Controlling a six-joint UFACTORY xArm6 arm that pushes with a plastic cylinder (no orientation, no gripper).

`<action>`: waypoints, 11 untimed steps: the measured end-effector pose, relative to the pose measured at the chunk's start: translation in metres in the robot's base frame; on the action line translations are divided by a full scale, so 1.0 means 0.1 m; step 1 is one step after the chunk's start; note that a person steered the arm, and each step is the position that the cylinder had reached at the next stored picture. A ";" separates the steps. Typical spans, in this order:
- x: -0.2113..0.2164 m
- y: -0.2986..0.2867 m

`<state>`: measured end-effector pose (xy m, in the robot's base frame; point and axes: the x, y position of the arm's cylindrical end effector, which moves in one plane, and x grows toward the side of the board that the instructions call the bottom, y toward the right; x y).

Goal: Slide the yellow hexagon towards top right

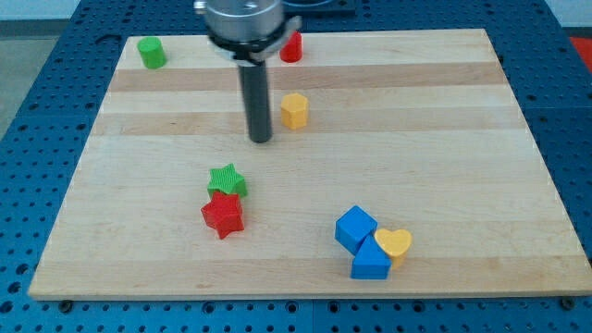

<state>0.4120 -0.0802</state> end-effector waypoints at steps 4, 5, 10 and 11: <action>-0.12 1.56; 0.22 0.99; -0.87 1.66; -0.83 1.59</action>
